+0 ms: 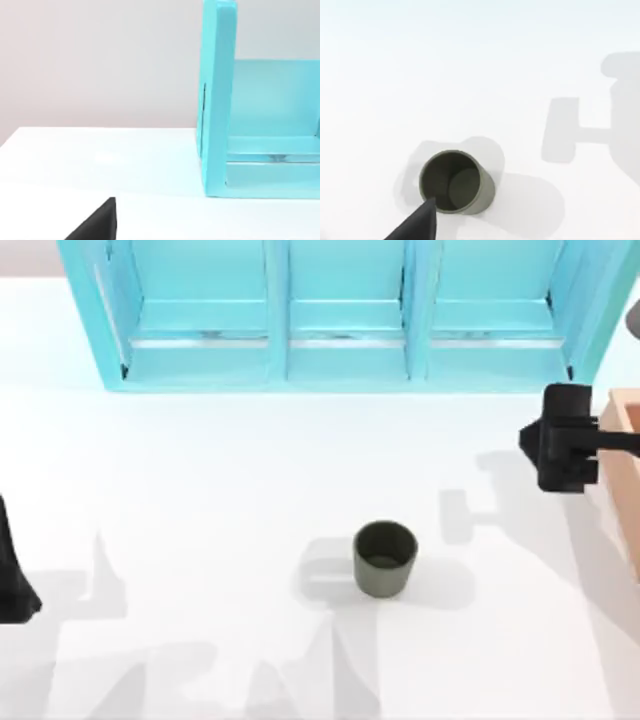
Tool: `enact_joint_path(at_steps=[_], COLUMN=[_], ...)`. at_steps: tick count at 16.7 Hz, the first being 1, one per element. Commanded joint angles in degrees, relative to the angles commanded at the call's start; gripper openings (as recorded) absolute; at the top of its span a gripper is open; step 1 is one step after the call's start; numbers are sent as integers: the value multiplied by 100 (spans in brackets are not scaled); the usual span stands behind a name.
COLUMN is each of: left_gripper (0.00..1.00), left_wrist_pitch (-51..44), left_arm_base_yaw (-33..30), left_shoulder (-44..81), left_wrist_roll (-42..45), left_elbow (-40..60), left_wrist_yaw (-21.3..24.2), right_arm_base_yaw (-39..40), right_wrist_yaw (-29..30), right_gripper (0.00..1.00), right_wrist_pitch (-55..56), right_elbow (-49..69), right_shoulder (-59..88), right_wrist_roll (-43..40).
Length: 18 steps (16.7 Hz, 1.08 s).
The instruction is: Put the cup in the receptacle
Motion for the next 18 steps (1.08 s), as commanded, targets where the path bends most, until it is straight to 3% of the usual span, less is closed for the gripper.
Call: enact_joint_path(at_steps=[9, 13, 18], left_gripper=[100, 100, 100], left_wrist_pitch=[0, 0, 0], left_arm_base_yaw=[0, 0, 0], left_shoulder=[0, 0, 0], left_wrist_roll=[0, 0, 0], left_elbow=[0, 0, 0], left_wrist_yaw=[0, 0, 0], right_arm_base_yaw=[845, 864, 838], right_wrist_yaw=[-63, -125, -129], right_gripper=[100, 100, 100], right_wrist_pitch=[-2802, -3525, -3707], right_elbow=[3610, 4474, 4764], right_shoulder=[4175, 5249, 5543], right_wrist_roll=[1145, 1286, 1331])
